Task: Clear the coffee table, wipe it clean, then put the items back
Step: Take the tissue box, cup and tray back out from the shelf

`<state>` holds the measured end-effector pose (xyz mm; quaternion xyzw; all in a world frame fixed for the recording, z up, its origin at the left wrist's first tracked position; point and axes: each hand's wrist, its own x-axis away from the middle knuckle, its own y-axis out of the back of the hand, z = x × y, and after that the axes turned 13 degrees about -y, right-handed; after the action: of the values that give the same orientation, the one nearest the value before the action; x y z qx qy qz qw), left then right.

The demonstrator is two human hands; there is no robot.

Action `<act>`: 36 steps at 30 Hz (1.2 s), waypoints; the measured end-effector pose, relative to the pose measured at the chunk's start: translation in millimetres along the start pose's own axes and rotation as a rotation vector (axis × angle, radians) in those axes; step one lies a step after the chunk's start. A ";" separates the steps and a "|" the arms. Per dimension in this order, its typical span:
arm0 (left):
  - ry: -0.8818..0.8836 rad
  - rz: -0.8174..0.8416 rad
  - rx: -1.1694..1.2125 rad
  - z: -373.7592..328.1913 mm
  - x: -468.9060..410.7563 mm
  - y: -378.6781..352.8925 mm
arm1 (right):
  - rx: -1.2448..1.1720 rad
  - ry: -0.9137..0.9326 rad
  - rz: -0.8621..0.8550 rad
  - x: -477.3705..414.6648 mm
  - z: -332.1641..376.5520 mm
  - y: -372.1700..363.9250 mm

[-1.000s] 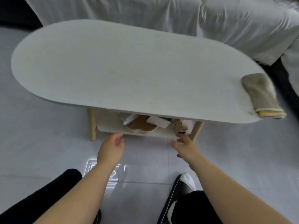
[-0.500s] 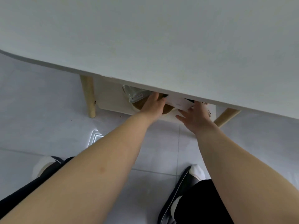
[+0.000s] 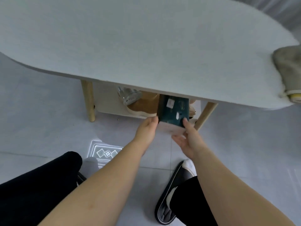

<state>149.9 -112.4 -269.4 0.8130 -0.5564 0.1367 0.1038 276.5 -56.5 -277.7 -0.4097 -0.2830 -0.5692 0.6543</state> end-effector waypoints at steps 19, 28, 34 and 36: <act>-0.229 0.089 -0.099 -124.3 183.0 -6.1 | 0.527 0.222 0.085 234.8 0.7 38.3; -0.376 0.038 -0.143 -200.4 99.6 -24.6 | 0.512 0.464 -0.033 216.1 100.9 -3.5; -0.411 0.166 -0.239 -232.4 8.6 -46.9 | 0.447 0.573 -0.064 158.1 173.3 -34.7; -0.398 0.254 -0.308 -236.8 -22.2 -51.4 | 0.395 0.556 -0.091 135.4 189.3 -37.5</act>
<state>165.0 1.5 -54.9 0.7223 -0.6775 -0.0997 0.0970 284.1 35.9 -60.9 -0.0911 -0.2167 -0.6219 0.7470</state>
